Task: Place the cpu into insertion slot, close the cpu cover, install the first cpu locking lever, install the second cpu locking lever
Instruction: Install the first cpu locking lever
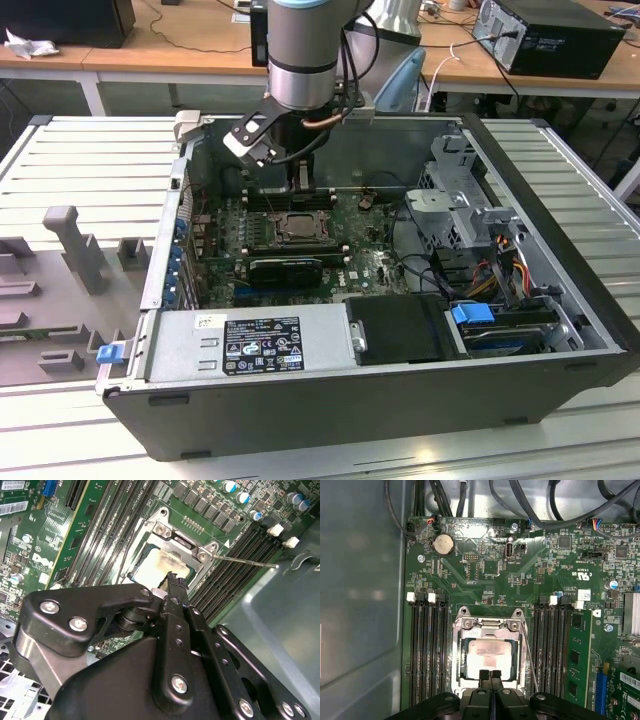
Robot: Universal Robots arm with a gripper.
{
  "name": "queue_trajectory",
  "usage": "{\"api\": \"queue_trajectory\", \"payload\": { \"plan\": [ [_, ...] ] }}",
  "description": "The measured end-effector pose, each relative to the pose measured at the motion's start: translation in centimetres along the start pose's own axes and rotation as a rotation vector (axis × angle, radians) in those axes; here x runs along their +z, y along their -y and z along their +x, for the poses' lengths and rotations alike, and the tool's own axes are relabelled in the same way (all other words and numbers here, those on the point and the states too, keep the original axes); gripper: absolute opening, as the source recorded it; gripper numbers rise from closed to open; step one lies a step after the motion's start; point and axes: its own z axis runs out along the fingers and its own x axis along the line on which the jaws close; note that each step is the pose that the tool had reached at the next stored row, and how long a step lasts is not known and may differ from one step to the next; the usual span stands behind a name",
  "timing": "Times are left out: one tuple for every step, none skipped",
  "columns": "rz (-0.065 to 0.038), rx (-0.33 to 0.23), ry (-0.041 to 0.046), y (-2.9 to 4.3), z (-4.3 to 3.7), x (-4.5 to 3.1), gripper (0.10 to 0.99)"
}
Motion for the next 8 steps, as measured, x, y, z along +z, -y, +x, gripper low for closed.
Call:
{"api": "queue_trajectory", "payload": {
  "plan": [
    [0.000,0.000,0.0000,0.00,0.00,0.00,0.106],
    [0.000,0.000,0.0000,0.00,0.00,0.00,0.106],
    [0.000,0.000,0.0000,0.01,0.00,-0.01,0.106],
    [0.000,0.000,-0.0005,0.01,0.00,-0.01,0.106],
    [0.000,0.000,-0.0011,0.01,0.00,-0.01,0.106],
    [0.000,0.000,-0.0014,0.01,0.00,-0.01,0.106],
    [0.000,0.000,-0.0018,0.01,0.00,-0.01,0.106],
    [0.000,0.000,-0.0022,0.01,0.00,-0.01,0.106]
  ]
}}
